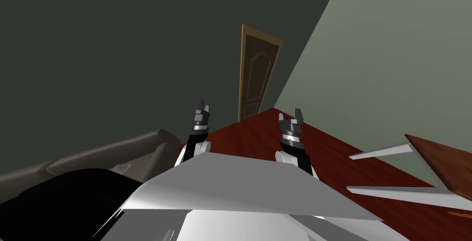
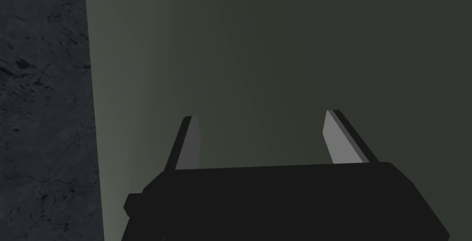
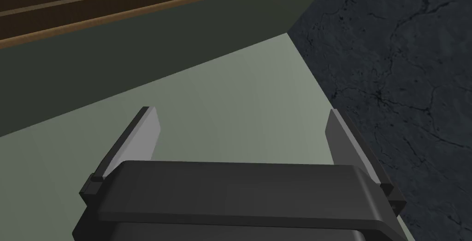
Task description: Pull the door open
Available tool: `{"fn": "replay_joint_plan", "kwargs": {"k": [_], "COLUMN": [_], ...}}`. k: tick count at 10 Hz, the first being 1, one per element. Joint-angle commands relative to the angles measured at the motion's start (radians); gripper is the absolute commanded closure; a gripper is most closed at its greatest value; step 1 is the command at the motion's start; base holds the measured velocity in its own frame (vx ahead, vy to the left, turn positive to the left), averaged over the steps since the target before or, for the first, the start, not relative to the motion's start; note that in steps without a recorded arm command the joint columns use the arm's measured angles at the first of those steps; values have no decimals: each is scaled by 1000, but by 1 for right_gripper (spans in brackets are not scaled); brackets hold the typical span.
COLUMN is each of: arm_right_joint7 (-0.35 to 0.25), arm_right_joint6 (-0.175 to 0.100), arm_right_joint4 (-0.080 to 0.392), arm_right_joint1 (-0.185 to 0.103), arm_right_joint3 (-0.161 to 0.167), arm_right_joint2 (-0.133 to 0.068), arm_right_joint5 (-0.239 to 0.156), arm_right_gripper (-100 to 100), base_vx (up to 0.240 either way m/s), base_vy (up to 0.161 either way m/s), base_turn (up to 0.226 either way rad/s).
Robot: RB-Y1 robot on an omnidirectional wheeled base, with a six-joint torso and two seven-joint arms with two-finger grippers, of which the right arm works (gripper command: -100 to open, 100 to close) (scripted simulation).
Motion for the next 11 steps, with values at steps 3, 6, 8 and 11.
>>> {"fn": "replay_joint_plan", "kwargs": {"k": [3, 6, 8, 11], "arm_right_joint7": [-21, -38, -47, -65], "arm_right_joint6": [-20, -37, -46, -63], "arm_right_joint4": [79, 147, 180, 251], "arm_right_joint1": [-26, -48, -59, -82], "arm_right_joint3": [2, 4, 5, 7], "arm_right_joint2": [-27, -48, -58, -79], "arm_right_joint5": [14, 26, 32, 44], "arm_right_gripper": [-100, -100, -100, -100], "base_vx": [121, 172, 126, 114], "base_vy": [-9, -19, -38, -21], "base_turn": [78, 77, 54, 70]}}
